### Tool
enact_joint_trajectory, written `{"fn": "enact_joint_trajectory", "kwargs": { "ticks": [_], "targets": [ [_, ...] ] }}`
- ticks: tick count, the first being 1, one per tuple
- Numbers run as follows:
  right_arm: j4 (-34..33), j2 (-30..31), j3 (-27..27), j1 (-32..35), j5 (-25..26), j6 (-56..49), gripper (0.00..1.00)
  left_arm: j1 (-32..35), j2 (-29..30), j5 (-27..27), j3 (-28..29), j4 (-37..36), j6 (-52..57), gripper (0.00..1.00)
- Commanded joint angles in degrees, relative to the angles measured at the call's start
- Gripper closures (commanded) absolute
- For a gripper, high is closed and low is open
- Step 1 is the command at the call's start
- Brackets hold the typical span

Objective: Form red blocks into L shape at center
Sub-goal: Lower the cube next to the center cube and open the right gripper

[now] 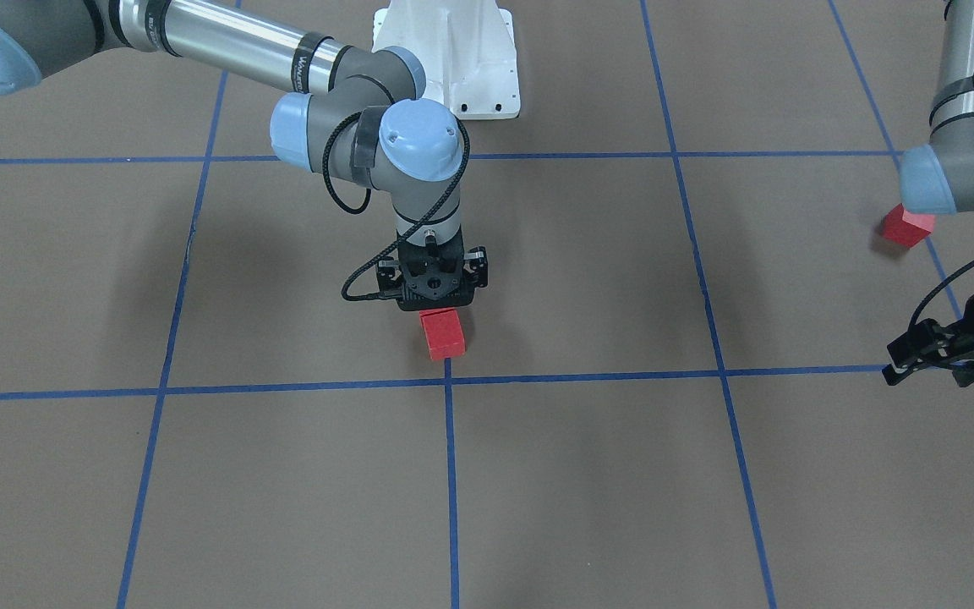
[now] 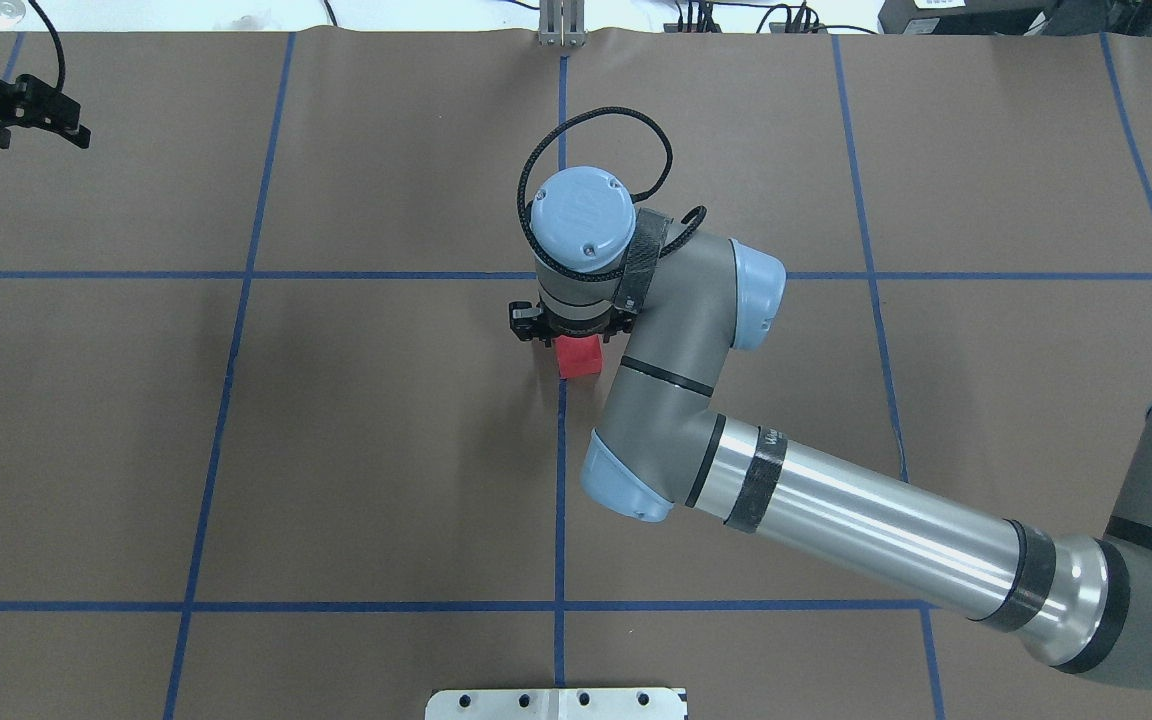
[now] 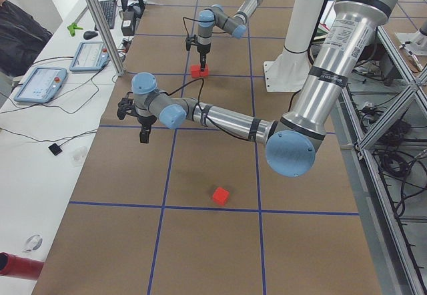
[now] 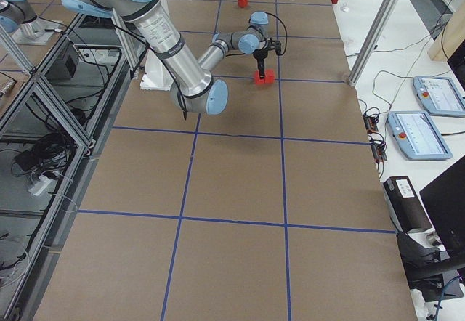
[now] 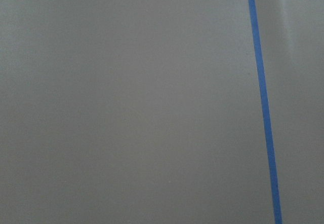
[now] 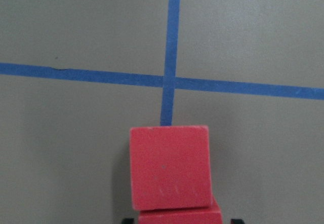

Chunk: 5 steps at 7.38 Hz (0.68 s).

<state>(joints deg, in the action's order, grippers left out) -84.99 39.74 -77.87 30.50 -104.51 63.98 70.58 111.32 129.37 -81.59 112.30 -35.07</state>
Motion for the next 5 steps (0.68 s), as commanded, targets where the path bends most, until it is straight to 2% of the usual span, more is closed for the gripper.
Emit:
{"fn": "enact_joint_trajectory", "kwargs": {
  "ticks": [1,3,4,5],
  "targets": [
    [0.0,-0.1,0.0,0.0,0.01,0.0,0.04,0.0,0.03,0.0,0.03,0.02,0.0,0.0],
    [0.0,-0.8,-0.43,1.31,-0.26,0.26,0.02,0.09,-0.23,0.0,-0.23,0.11,-0.09,0.0],
    [-0.6,-0.89,-2.18,2.62,-1.65,0.26,0.01,0.0,-4.32,-0.08,-1.89,2.03,0.09,0.0],
    [-1.22,-0.54,-3.85,5.07,-5.75,0.35,0.01,0.09,-8.97,-0.52,-2.95,6.4,-0.35,0.0]
  ]
}}
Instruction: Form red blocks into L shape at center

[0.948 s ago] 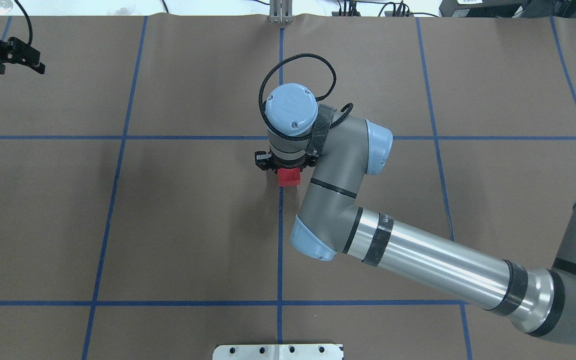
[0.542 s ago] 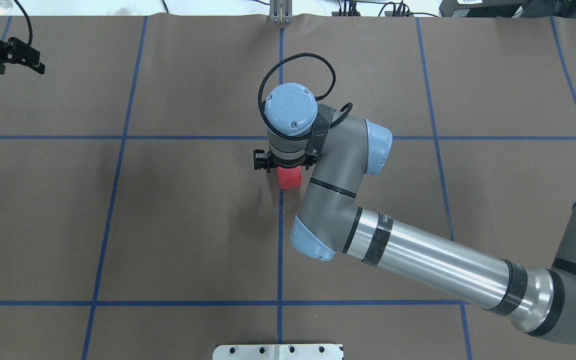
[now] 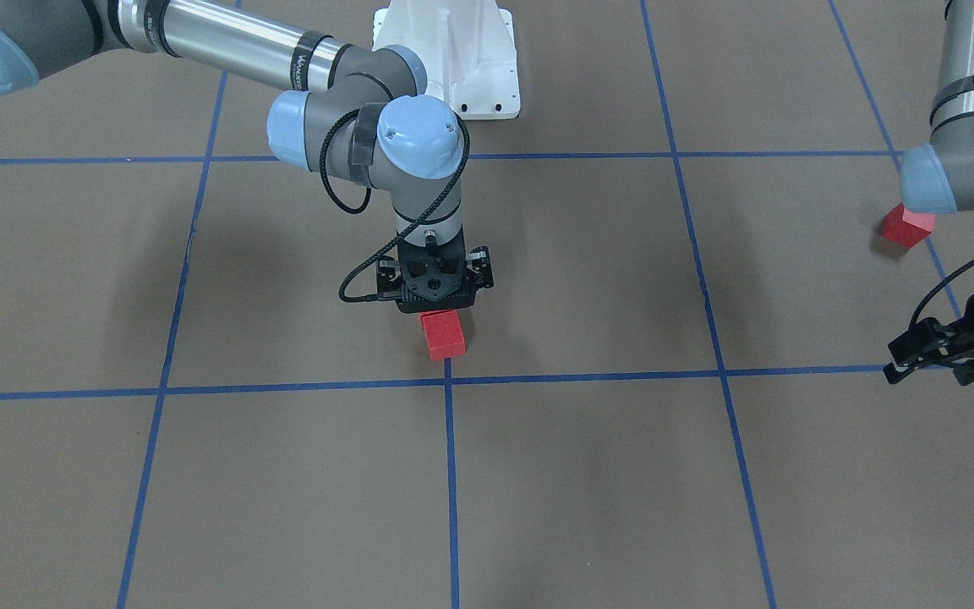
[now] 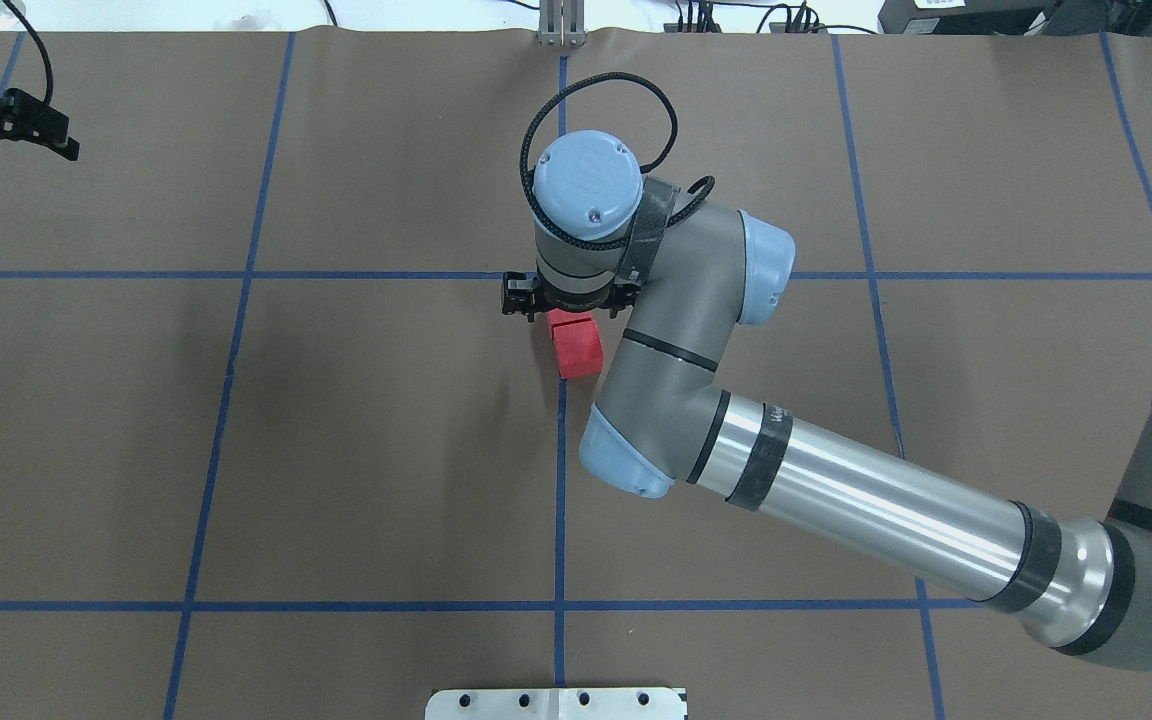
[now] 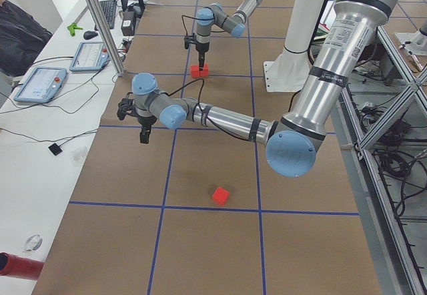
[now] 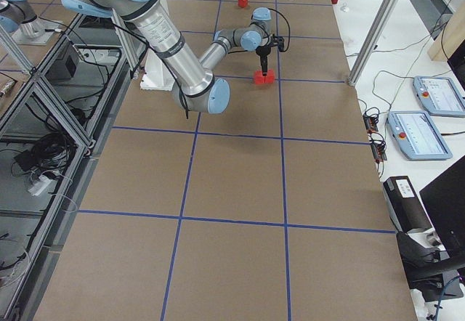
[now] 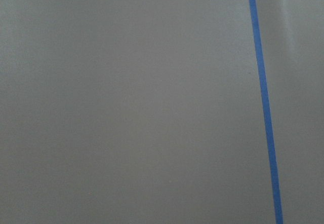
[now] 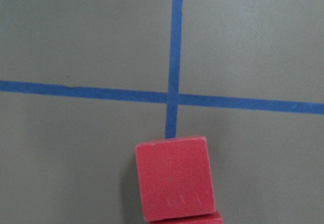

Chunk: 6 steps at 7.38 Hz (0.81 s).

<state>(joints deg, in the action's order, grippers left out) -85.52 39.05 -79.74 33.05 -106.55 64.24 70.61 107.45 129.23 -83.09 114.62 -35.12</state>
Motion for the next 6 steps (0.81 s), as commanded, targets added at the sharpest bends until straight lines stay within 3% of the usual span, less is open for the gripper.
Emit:
{"fn": "enact_joint_trajectory", "kwargs": {
  "ticks": [1,3,6],
  "targets": [
    [-4.01,0.76,-4.7,5.15,-6.36,-0.08,0.01,0.05,-11.93,-0.81,-4.25,8.13,0.05,0.0],
    [-8.87,6.44,-13.73,9.55,-7.53,-1.3,0.01,0.05,-23.98,-2.22,-8.48,19.79,0.4,0.0],
    [-8.87,11.48,-15.98,12.64,-7.62,-6.66,0.01,-0.12,-32.81,-2.14,-8.84,29.15,10.41,0.0]
  ]
}}
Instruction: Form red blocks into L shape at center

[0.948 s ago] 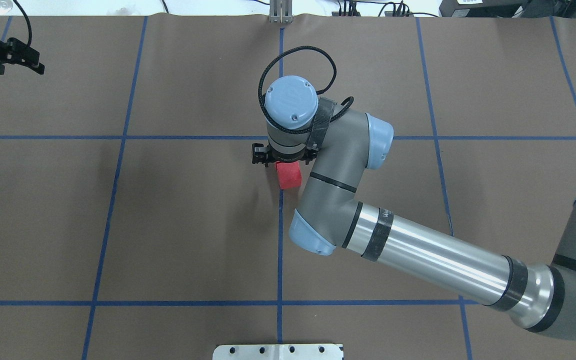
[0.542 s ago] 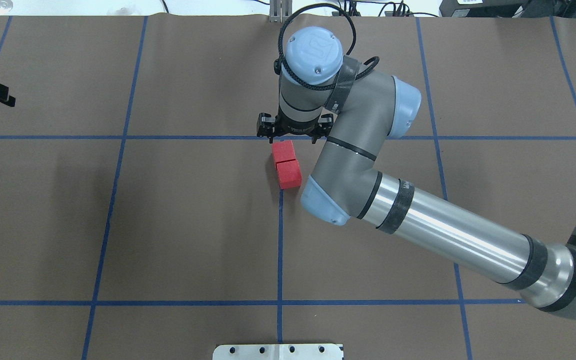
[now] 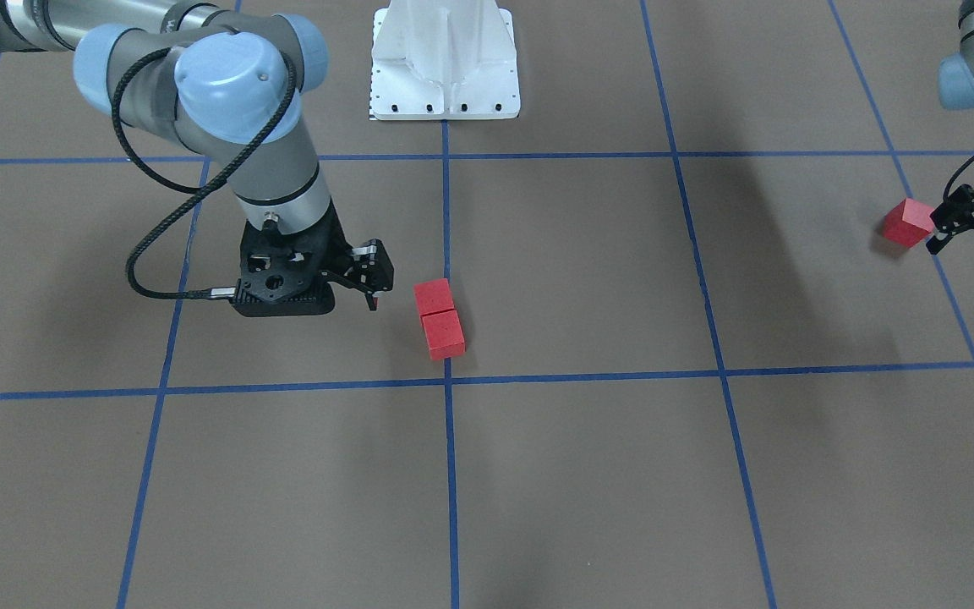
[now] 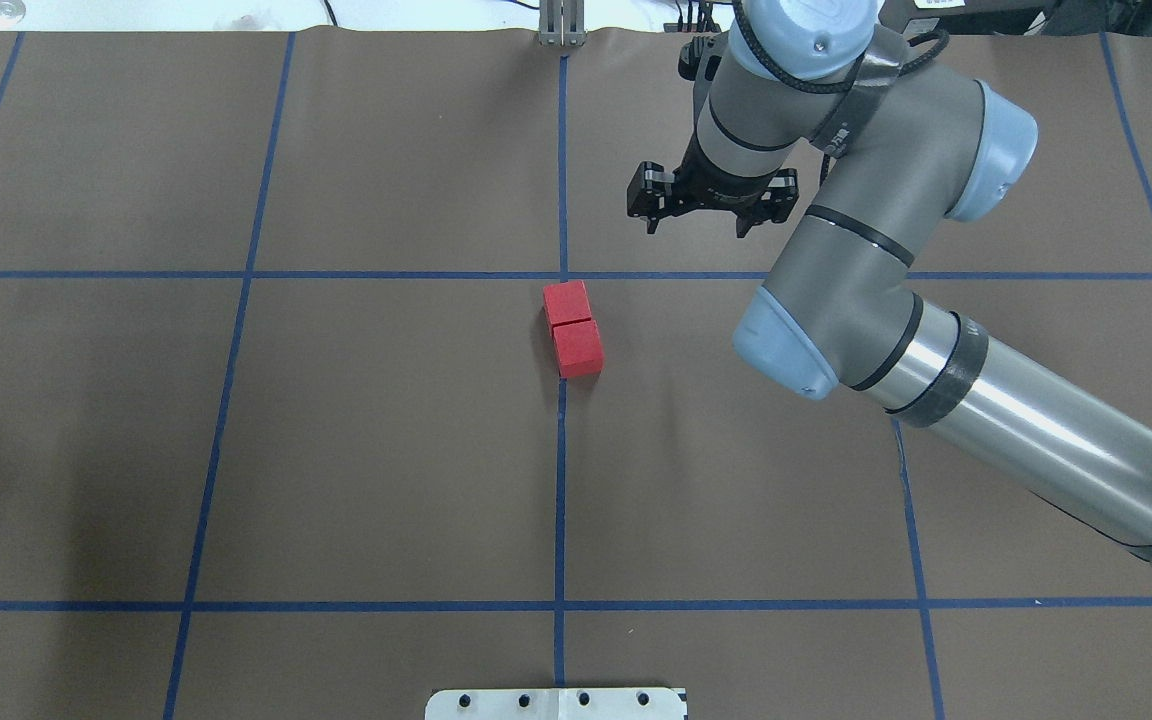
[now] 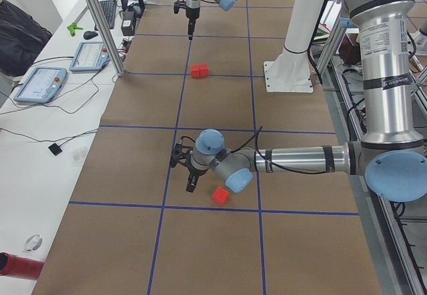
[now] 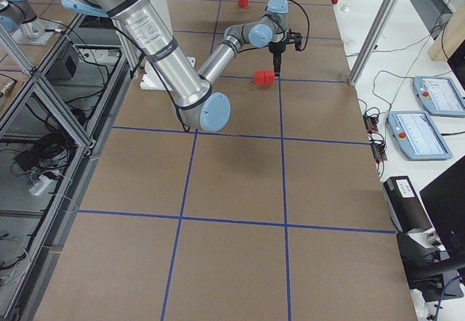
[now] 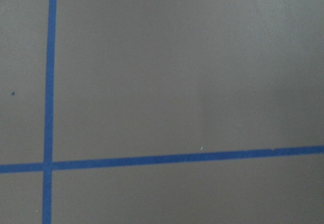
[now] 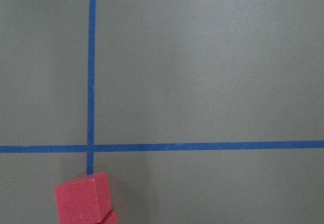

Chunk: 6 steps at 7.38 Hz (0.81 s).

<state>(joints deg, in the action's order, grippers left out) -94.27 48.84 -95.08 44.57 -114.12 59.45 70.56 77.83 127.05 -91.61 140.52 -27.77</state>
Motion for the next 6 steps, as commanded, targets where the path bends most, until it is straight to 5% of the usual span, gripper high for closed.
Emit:
{"fn": "enact_joint_trajectory", "kwargs": {
  "ticks": [1,6],
  "targets": [
    [0.14,2.4,-0.63,1.22,-0.14,-1.89,0.01,-0.94,-4.69,0.04,-0.32,4.75,3.07,0.0],
    [0.4,3.72,-0.63,1.22,-0.14,-2.06,0.01,-7.72,-7.95,-0.14,0.38,7.4,3.16,0.0]
  ]
}}
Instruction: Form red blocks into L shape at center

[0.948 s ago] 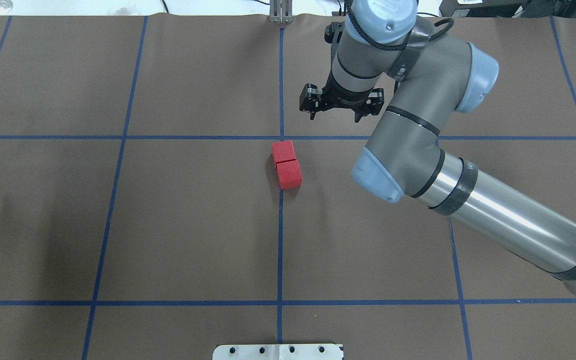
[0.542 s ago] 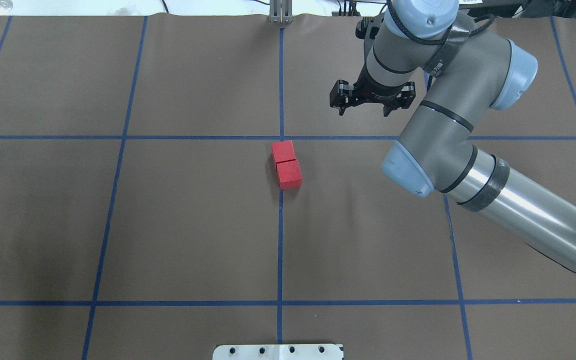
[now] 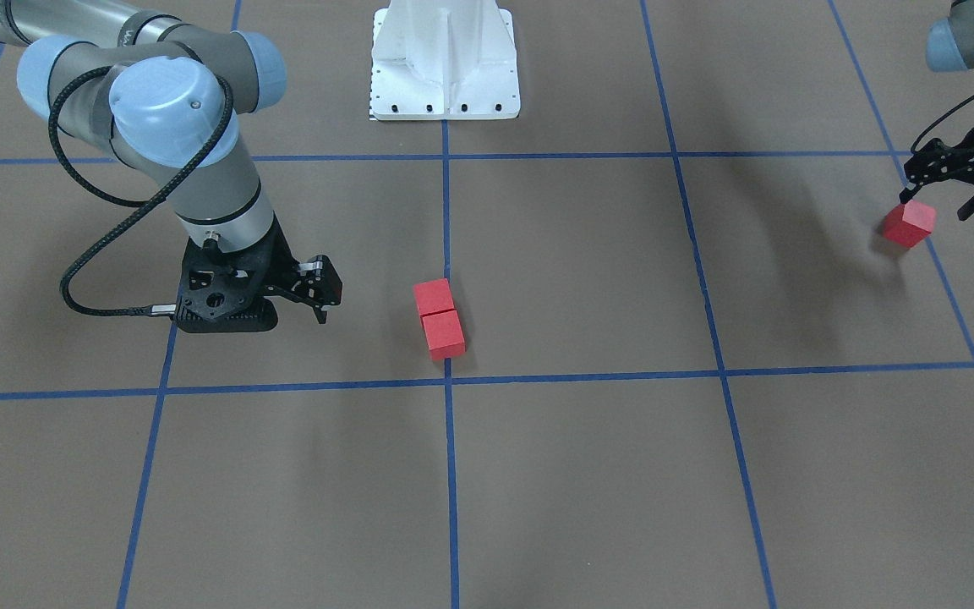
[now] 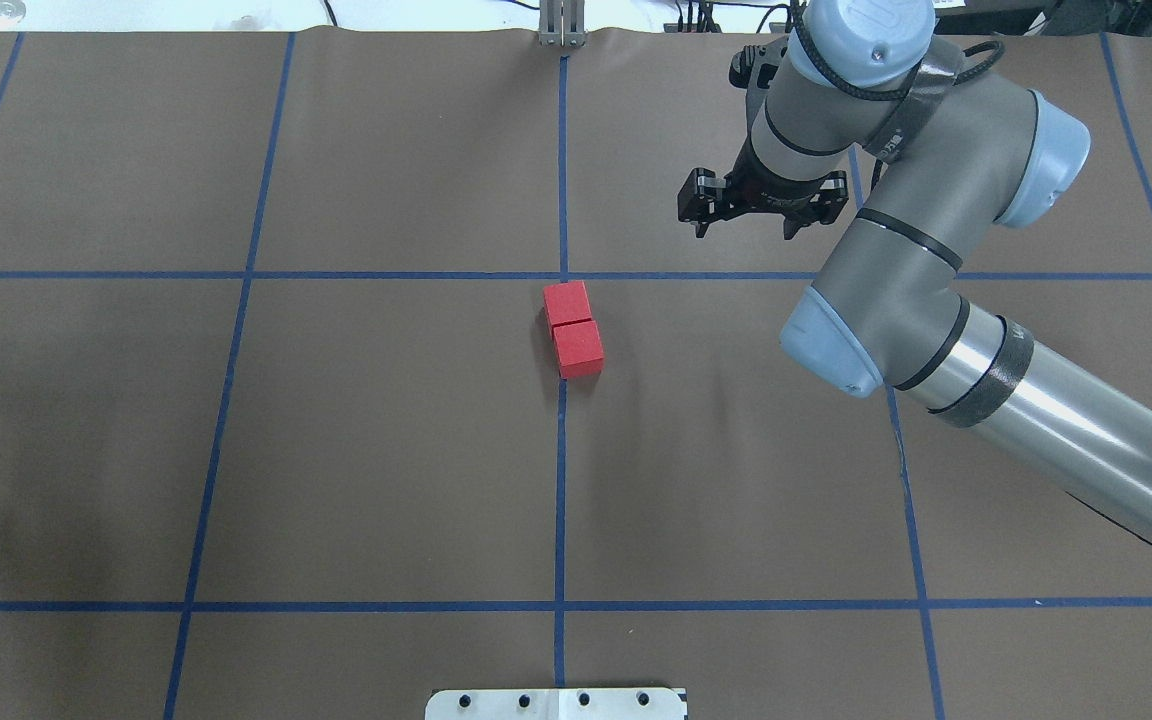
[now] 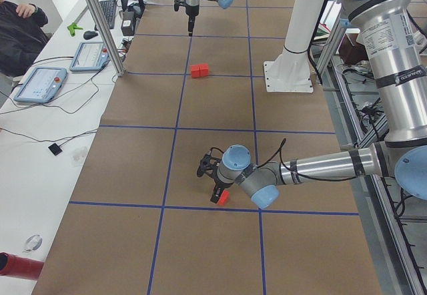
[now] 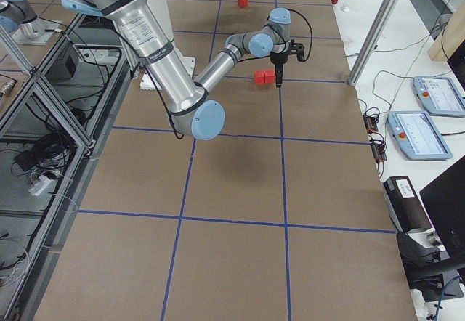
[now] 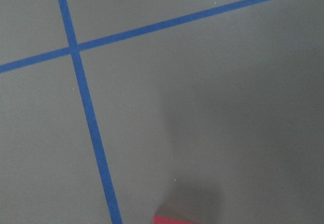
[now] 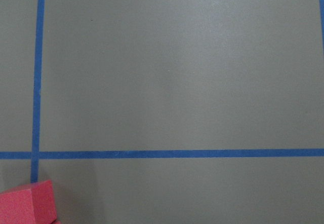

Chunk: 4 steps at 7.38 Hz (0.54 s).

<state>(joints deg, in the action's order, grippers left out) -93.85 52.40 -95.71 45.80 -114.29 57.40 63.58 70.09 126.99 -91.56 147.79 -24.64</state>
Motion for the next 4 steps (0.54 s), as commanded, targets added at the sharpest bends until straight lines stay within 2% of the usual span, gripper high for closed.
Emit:
{"fn": "enact_joint_trajectory", "kwargs": {
  "ticks": [1,4],
  "targets": [
    [0.07,0.16,0.17,-0.01,0.03,-0.01,0.01,-1.17,-0.04,-0.08,1.8,0.13,0.03,0.0],
    [0.07,0.25,0.17,-0.01,-0.58,-0.01,0.01,-2.06,0.92,-0.51,3.57,0.13,0.03,0.0]
  ]
}}
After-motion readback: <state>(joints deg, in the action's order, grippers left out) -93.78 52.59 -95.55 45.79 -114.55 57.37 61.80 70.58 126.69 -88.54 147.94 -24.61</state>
